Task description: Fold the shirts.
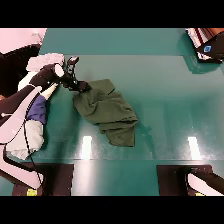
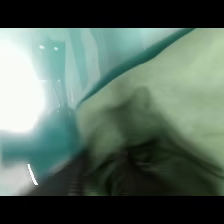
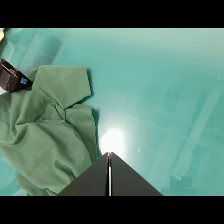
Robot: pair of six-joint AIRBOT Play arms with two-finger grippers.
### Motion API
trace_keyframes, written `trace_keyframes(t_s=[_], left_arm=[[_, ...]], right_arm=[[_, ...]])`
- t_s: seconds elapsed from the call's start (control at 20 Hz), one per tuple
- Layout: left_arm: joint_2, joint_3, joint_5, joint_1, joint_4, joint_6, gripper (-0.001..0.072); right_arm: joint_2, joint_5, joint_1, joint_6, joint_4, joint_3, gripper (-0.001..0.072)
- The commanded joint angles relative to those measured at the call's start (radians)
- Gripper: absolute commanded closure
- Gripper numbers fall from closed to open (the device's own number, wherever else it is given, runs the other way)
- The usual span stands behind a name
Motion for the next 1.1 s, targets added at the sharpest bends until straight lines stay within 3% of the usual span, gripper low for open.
trace_keyframes(t_s=[0.0,0.2,0.45,0.5,0.55,0.6,0.8,0.9,1.05], left_arm=[[0.0,0.002,-0.031,0.0,0.006,-0.008,0.0683],[0.059,0.086,-0.109,0.001,0.095,-0.008,0.0684],[0.249,0.161,-0.086,0.0,0.154,-0.004,0.0684],[0.277,0.161,-0.087,0.0,0.154,-0.004,0.0684],[0.297,0.161,-0.092,0.0,0.154,-0.004,0.0684],[0.312,0.161,-0.099,0.0,0.154,-0.003,0.0684],[0.32,0.16,-0.13,0.0,0.153,0.003,0.0683],[0.32,0.16,-0.131,0.0,0.152,0.003,0.0683],[0.32,0.161,-0.139,0.0,0.152,0.003,0.0683]], right_arm=[[-0.001,0.01,0.001,0.0,-0.003,0.001,0.0696],[0.0,0.077,0.0,0.015,-0.063,-0.022,0.0696],[0.077,0.01,0.004,0.067,-0.05,-0.41,0.0693],[0.087,-0.012,0.015,0.07,-0.042,-0.529,0.0575],[0.089,-0.034,0.029,0.07,-0.022,-0.64,0.0333],[0.08,-0.063,0.047,0.069,0.013,-0.747,0.0271],[-0.02,-0.312,0.231,0.021,0.21,-1.052,0.0275],[-0.103,-0.438,0.34,0.008,0.274,-1.083,0.0276],[-0.225,-0.516,0.451,-0.002,0.296,-1.018,0.0282]])
